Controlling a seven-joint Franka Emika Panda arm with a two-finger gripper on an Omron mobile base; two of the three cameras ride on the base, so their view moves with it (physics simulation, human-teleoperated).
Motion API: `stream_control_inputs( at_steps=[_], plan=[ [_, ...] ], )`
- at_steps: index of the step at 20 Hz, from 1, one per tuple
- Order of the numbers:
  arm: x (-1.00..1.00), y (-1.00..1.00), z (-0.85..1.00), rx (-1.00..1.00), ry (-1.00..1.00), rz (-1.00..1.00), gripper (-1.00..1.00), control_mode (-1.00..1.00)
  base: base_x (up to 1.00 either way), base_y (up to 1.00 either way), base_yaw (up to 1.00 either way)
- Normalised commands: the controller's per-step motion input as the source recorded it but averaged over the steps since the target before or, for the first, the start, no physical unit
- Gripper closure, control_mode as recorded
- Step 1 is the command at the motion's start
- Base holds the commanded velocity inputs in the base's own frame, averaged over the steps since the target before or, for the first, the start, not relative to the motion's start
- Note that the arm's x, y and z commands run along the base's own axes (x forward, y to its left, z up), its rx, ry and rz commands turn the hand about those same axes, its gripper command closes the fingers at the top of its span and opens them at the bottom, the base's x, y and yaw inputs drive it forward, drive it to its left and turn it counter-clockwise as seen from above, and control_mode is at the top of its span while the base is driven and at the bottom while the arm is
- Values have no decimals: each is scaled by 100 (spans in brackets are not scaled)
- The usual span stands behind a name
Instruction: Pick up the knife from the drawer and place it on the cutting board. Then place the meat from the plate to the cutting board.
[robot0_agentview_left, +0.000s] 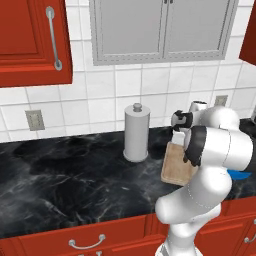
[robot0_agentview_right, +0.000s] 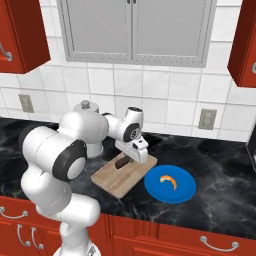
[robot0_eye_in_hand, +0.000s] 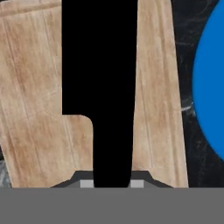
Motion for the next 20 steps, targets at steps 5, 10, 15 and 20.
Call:
stream_control_inputs(
  at_steps=[5,10,15,20],
  plan=[
    [-18,0,-13,0,0,6,100,-100,0,0,0],
    [-29,0,-23,0,0,11,100,-100,0,0,0],
    [-48,0,-24,0,0,7,100,-100,0,0,0],
    [-34,4,-38,0,3,0,100,-100,0,0,0]
  ],
)
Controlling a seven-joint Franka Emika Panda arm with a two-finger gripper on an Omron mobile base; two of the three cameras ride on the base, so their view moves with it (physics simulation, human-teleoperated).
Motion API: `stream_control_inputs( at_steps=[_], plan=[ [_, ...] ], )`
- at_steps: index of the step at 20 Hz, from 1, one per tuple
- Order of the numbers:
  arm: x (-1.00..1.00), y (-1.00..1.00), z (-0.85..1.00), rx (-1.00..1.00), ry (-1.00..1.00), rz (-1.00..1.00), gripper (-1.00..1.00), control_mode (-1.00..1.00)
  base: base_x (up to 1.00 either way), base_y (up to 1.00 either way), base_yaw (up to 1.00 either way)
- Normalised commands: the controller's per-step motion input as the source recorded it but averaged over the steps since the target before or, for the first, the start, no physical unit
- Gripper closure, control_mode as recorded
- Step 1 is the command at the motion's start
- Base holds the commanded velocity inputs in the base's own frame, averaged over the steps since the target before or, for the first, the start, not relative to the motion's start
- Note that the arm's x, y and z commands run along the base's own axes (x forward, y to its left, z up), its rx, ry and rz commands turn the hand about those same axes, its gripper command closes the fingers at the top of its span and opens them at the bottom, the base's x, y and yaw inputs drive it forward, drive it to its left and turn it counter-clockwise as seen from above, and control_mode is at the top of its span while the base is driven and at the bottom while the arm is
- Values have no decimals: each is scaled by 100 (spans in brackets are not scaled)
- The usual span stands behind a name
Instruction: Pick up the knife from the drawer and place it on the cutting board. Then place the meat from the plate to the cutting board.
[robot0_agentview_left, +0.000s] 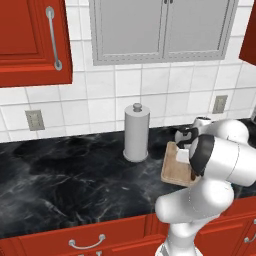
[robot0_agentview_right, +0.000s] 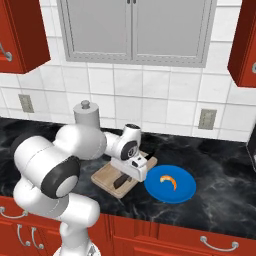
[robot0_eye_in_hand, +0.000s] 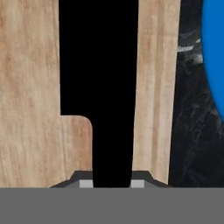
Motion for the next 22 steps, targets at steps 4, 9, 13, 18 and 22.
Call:
stream_control_inputs(
  at_steps=[4,9,13,18,22],
  plan=[
    [4,21,-36,0,0,0,100,-100,0,0,0],
    [26,4,-23,0,-2,0,100,-100,0,0,0],
    [3,5,-33,0,0,1,-100,-100,0,0,0],
    [0,0,1,0,0,2,-100,-100,0,0,0],
    [0,0,19,0,0,3,-100,-100,0,0,0]
  ],
)
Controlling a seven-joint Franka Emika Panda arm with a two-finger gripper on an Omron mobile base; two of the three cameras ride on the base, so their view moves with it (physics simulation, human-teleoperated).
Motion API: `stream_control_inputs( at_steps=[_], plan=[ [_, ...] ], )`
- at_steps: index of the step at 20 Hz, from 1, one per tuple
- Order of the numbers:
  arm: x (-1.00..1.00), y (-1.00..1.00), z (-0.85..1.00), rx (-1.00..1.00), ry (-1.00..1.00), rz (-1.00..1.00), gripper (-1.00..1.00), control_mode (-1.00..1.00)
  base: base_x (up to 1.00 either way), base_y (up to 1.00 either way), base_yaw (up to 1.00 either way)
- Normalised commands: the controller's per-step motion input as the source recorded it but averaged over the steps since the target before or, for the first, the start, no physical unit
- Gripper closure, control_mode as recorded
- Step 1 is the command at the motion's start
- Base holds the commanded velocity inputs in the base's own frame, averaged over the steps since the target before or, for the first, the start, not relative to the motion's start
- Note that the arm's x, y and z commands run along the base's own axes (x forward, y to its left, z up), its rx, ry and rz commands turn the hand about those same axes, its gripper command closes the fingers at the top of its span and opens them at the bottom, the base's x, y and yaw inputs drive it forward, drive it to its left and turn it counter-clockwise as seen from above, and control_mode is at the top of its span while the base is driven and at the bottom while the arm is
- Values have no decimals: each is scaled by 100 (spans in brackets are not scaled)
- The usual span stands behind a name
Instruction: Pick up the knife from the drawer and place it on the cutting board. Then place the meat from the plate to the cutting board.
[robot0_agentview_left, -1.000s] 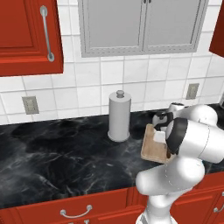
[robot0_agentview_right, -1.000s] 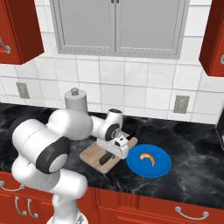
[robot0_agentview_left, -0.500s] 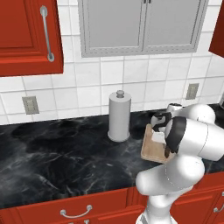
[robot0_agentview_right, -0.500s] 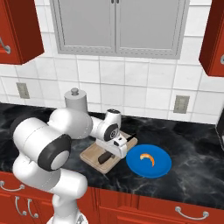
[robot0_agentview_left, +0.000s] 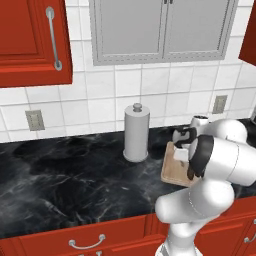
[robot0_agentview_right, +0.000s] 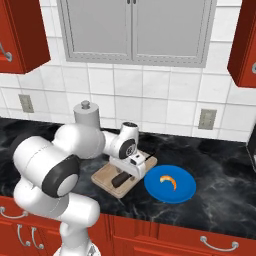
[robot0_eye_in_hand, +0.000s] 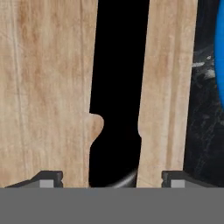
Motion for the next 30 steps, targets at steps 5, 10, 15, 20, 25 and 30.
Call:
stream_control_inputs(
  at_steps=[5,10,15,20,25,30],
  plan=[
    [0,0,29,0,0,0,-100,-100,0,0,0],
    [-16,-2,33,0,0,0,-100,-100,0,0,0],
    [-17,-22,29,0,0,-4,-100,-100,0,0,0],
    [-5,-34,13,0,0,-30,-100,-100,0,0,0],
    [0,-38,0,0,0,-43,-100,-100,0,0,0],
    [0,-41,0,0,-1,-35,-100,-100,0,0,0]
  ],
)
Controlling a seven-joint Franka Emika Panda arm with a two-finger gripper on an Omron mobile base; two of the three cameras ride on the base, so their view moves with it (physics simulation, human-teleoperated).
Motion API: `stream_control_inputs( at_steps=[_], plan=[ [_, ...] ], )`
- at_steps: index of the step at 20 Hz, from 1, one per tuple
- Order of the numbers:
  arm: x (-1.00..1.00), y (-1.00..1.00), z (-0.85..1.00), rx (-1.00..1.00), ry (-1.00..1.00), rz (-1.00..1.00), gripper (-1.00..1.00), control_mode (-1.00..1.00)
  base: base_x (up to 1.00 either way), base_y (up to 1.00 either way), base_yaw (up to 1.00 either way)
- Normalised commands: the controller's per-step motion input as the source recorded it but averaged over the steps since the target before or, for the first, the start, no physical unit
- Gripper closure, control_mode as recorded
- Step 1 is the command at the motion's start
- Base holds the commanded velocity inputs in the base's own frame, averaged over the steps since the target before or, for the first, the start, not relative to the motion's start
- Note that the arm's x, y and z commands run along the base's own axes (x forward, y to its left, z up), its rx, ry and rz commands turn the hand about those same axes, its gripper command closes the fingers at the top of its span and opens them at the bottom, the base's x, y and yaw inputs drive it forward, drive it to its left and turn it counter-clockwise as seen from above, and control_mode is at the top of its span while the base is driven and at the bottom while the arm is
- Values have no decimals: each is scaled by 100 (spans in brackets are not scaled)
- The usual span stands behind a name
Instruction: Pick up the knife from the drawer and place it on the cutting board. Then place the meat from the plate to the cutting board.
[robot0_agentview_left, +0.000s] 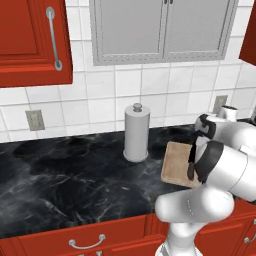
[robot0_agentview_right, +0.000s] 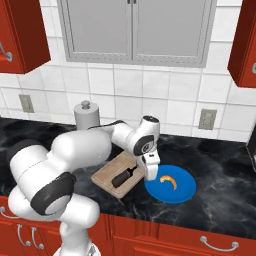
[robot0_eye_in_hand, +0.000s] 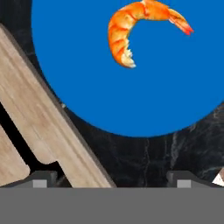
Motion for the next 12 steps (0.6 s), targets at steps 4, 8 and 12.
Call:
stream_control_inputs(
  at_steps=[4,8,12],
  plan=[
    [-1,-44,1,0,-7,-24,-100,-100,0,0,0],
    [0,-38,3,0,-17,-17,-100,-100,0,0,0],
    [0,-33,0,-1,-20,-15,-100,-100,0,0,0]
  ],
)
